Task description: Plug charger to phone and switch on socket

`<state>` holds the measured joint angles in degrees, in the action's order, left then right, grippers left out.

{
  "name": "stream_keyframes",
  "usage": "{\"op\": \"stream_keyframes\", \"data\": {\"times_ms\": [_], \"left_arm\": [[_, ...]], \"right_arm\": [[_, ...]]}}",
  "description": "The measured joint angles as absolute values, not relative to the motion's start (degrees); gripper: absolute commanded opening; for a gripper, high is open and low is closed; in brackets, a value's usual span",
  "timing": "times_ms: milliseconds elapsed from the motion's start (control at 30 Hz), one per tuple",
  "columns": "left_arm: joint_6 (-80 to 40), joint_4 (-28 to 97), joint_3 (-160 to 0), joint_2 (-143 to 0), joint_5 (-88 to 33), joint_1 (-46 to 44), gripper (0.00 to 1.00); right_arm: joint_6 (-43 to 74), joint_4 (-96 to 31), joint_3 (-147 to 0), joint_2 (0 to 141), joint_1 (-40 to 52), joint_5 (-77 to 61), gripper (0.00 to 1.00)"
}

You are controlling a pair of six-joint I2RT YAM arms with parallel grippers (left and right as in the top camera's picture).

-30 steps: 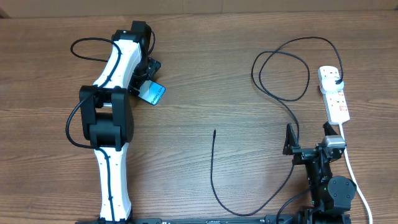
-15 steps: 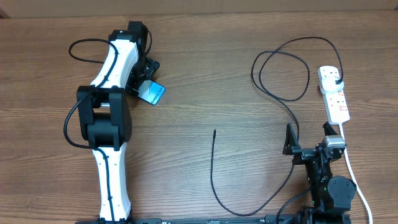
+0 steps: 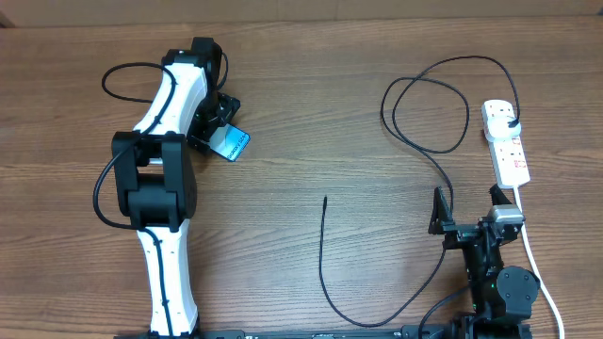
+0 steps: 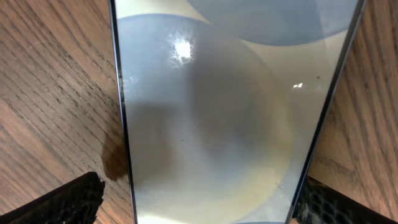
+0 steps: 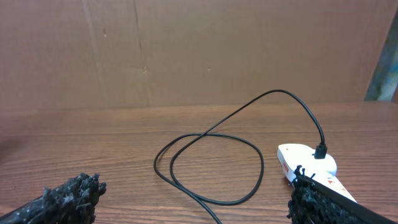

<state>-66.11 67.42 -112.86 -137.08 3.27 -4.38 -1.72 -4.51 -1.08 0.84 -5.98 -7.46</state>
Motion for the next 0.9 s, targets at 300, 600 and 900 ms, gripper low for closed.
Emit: {"op": "stream_keyframes", "data": {"times_ms": [300,600,900], "left_arm": [[-66.08,62.76,-110.87,-136.18,2.2,-4.1,1.0],[-66.08,62.57,-110.72,-136.18,2.2,-4.1,1.0],[-66.08,62.57,-110.72,-136.18,2.2,-4.1,1.0]], "right_arm": [[-1.69,-4.51,-1.08,0.84,-5.96,-7.46,1.0],[-1.69,-4.51,-1.08,0.84,-5.96,-7.46,1.0],[-1.69,-4.47,-1.08,0.84,-5.96,-7.49,1.0]]}}
